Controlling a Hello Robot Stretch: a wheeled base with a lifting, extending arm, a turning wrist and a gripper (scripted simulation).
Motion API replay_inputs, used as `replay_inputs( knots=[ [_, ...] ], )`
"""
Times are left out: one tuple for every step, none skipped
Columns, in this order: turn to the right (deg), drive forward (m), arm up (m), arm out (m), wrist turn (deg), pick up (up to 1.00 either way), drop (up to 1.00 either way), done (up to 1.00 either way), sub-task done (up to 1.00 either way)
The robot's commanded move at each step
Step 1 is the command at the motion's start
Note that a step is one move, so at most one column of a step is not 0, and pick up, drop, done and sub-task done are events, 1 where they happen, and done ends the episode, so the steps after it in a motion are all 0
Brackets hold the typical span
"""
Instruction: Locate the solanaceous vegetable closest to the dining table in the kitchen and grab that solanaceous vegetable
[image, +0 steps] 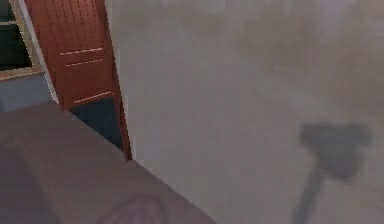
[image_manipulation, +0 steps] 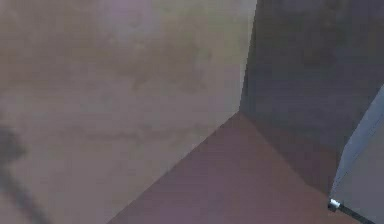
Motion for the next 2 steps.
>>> replay_inputs(
  knots=[
    [-9.0,0.00,0.00,0.00,0.0,0.00,0.00,0.00,0.00],
    [0.0,0.20,0.00,0.00,0.0,0.00,0.00,0.00,0.00]
  ],
)
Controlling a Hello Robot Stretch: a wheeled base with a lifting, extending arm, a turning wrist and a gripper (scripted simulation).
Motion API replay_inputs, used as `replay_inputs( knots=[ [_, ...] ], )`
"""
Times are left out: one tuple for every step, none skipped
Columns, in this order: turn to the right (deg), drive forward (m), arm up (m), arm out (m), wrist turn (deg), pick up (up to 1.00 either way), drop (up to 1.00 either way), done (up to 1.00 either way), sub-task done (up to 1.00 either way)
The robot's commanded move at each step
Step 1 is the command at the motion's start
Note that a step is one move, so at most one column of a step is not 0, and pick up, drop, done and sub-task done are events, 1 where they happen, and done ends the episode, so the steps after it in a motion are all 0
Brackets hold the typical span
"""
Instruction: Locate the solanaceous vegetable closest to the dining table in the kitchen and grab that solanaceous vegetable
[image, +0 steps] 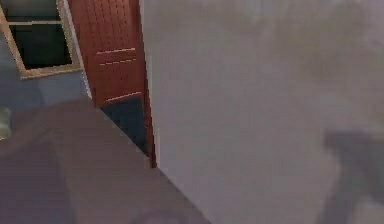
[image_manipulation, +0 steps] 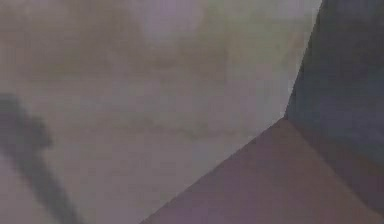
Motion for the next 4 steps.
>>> replay_inputs(
  knots=[
    [-39.0,0.00,0.00,0.00,0.0,0.00,0.00,0.00,0.00],
    [0.0,1.00,0.00,0.00,0.0,0.00,0.00,0.00,0.00],
    [-45.0,0.00,0.00,0.00,0.0,0.00,0.00,0.00,0.00],
    [-12.0,0.00,0.00,0.00,0.0,0.00,0.00,0.00,0.00]
  ],
)
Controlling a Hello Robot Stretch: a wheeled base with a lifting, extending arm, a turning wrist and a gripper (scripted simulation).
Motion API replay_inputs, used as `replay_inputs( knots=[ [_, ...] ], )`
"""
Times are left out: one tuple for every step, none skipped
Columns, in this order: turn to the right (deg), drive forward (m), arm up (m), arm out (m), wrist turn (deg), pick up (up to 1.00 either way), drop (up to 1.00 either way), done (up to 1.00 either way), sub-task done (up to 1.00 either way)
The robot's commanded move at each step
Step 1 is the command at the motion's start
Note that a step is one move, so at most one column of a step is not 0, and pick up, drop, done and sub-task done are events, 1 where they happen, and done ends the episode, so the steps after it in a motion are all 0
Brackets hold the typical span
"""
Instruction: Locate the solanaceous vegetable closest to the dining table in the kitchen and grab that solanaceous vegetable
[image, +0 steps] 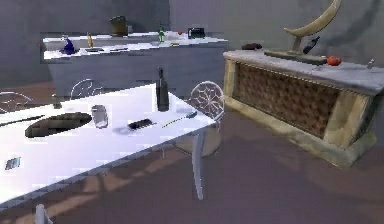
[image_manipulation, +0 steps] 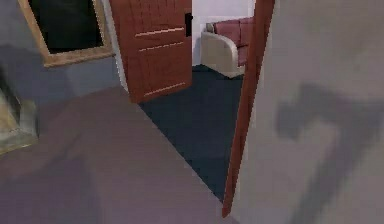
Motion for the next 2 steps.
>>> replay_inputs(
  knots=[
    [0.0,0.20,0.00,0.00,0.0,0.00,0.00,0.00,0.00],
    [30.0,0.00,0.00,0.00,0.0,0.00,0.00,0.00,0.00]
  ],
)
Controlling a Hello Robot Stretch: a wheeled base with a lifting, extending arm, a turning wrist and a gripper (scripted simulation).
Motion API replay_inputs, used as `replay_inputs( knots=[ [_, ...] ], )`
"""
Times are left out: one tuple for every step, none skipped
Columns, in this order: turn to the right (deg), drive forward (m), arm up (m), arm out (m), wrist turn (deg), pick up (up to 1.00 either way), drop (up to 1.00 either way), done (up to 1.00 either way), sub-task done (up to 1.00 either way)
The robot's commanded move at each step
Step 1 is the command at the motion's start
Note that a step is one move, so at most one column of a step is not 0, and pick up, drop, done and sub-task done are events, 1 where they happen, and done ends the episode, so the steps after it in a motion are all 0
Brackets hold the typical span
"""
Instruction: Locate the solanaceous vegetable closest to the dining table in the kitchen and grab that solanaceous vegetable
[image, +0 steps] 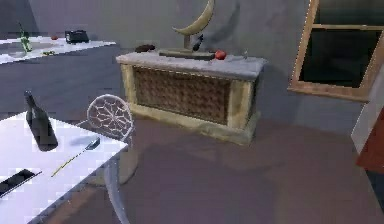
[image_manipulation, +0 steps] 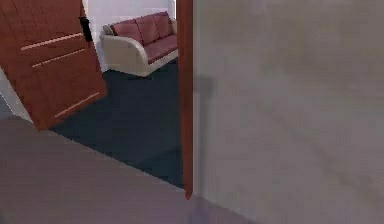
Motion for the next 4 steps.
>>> replay_inputs(
  knots=[
    [0.0,0.90,0.00,0.00,0.0,0.00,0.00,0.00,0.00],
    [-9.0,0.00,0.00,0.00,0.0,0.00,0.00,0.00,0.00],
    [-3.0,0.00,0.00,0.00,0.0,0.00,0.00,0.00,0.00],
    [45.0,0.00,0.00,0.00,0.0,0.00,0.00,0.00,0.00]
  ],
)
